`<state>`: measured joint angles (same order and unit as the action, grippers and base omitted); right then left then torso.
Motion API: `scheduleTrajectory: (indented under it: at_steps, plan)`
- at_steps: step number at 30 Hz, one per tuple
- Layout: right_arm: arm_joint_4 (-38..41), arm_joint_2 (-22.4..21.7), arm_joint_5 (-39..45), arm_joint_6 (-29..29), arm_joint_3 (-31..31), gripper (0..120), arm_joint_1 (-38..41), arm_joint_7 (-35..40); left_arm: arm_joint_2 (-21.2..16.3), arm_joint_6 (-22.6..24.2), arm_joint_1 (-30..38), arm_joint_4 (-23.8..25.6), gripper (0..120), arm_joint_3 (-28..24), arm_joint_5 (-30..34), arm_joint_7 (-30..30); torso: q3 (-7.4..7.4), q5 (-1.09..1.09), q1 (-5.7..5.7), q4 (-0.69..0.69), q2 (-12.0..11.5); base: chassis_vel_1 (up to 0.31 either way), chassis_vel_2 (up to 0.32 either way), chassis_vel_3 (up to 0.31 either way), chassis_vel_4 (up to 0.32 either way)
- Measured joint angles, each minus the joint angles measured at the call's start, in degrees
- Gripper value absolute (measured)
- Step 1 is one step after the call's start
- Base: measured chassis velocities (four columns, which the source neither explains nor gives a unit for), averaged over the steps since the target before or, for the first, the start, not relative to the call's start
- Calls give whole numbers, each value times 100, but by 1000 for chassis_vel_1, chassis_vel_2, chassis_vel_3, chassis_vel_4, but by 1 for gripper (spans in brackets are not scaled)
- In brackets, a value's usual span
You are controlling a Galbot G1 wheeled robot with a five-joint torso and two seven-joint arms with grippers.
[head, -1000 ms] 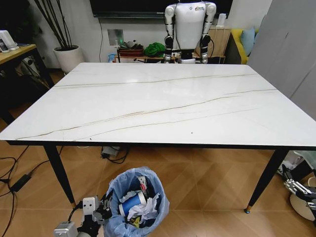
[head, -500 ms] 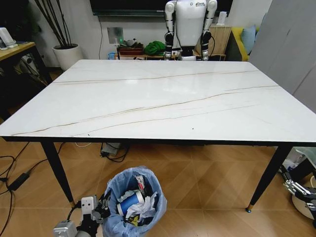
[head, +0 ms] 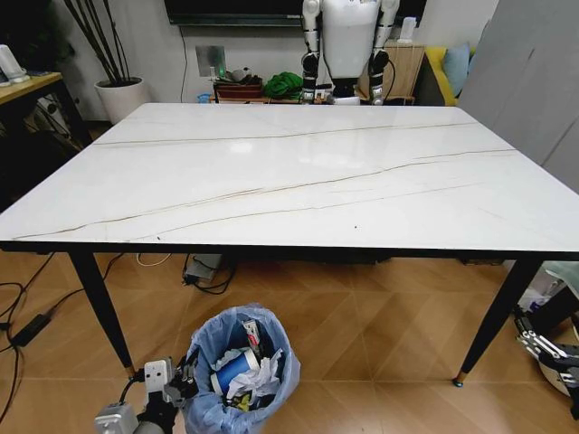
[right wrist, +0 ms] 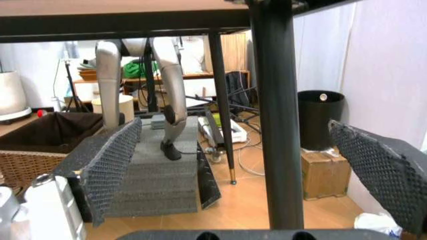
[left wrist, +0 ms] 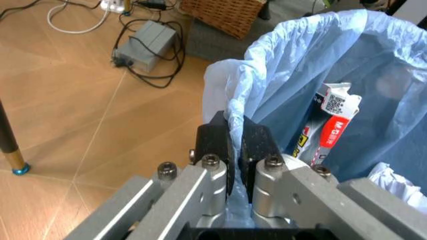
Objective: Pick up the trash bin and place the trash from the table into it.
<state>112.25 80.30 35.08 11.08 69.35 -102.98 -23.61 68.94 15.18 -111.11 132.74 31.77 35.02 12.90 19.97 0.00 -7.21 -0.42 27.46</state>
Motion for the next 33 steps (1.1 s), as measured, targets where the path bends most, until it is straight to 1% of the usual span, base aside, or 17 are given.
scheduleTrajectory:
  at_steps: [8, 11, 33]
  plan:
    - [-7, 52, -57, 45, -46, 100, 3, -11, 38, -22, 59, -261, 0, 114, 153, -8, -98, 0, 63, 0, -162, 0, 0, 0, 0]
    - [-9, 64, -72, 56, -55, 100, 5, -19, 40, -27, 74, -367, 0, 155, 254, -17, -172, 0, 92, 0, -264, 0, 0, 0, 0]
    - [-64, 92, -118, 121, -91, 100, 19, -58, 56, -28, 134, -485, 0, 156, 326, -56, -491, 0, 268, 0, -760, 0, 0, 0, 0]
